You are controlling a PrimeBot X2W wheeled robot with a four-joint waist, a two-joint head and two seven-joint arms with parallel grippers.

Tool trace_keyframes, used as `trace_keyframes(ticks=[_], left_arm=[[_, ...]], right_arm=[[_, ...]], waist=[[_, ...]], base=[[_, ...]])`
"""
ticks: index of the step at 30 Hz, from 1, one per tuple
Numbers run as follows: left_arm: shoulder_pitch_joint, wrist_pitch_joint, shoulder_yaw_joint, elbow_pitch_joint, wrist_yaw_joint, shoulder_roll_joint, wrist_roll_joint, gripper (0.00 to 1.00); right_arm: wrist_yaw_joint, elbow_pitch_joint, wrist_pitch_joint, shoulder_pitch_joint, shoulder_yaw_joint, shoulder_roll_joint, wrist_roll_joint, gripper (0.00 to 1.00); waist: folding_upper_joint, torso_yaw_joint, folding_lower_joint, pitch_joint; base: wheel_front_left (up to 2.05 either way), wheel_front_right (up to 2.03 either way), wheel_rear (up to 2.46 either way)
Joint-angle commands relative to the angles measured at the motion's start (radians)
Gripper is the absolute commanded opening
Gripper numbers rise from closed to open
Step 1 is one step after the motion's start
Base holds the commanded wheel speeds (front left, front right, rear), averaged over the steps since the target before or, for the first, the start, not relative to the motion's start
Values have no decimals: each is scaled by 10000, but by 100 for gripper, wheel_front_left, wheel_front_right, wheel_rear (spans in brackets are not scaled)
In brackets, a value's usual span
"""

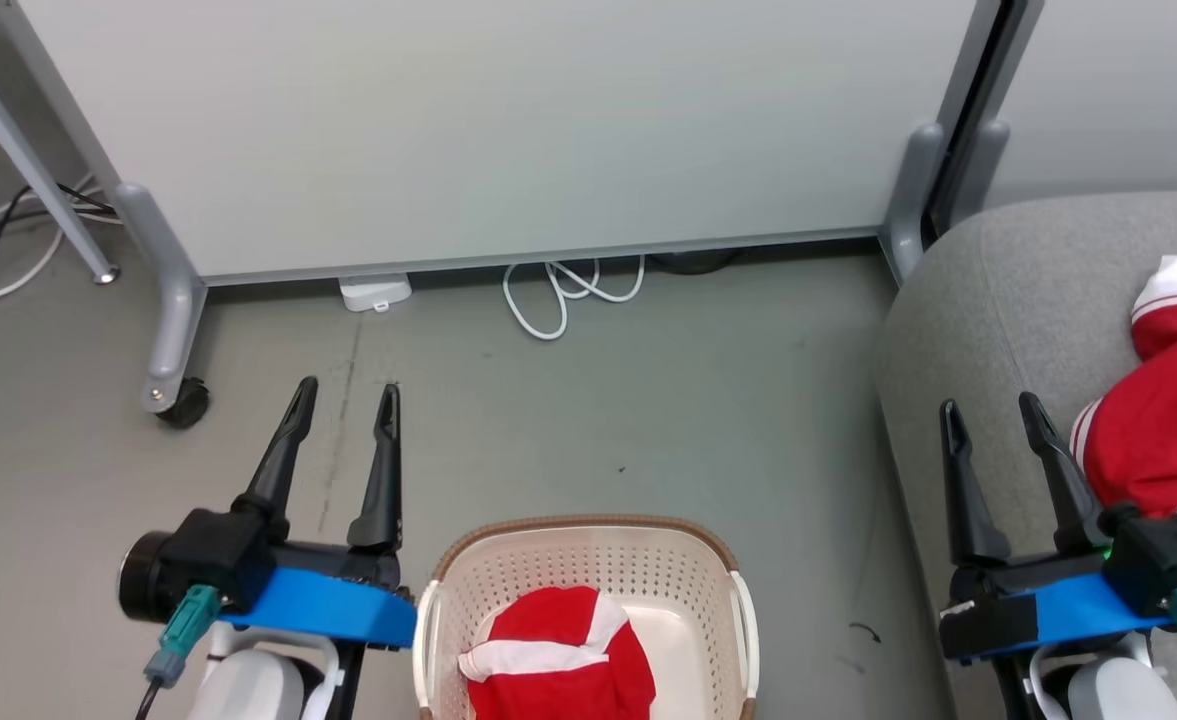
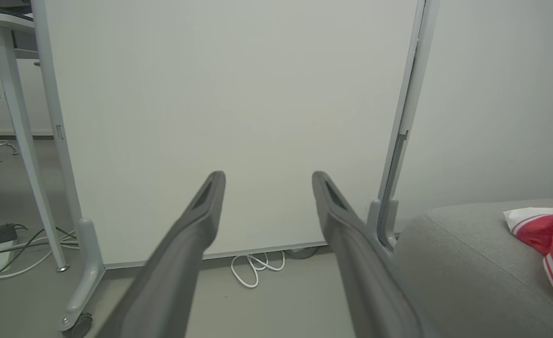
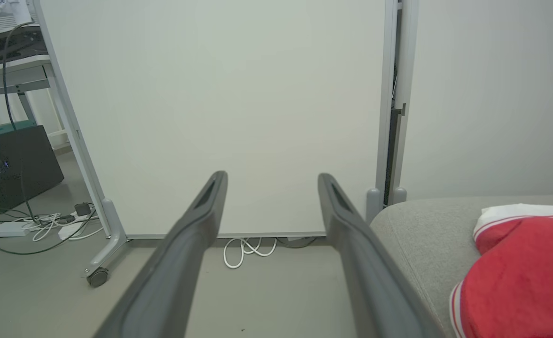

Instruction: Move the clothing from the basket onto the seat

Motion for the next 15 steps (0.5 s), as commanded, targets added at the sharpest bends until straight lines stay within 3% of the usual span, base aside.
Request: trace_keyframes(ticks=[1, 15], left_arm=[[210, -26, 262, -1, -63, -81, 116, 100], [1267, -26, 1472, 89, -482, -669, 848, 100]], right_arm=[[5, -142, -6, 266, -2, 42, -66, 100], [5, -597, -6, 1235, 403, 85, 5, 100]], waist=[[0, 134, 2, -165], [0, 208, 2, -442]], base=[[0, 0, 0], [0, 0, 0]])
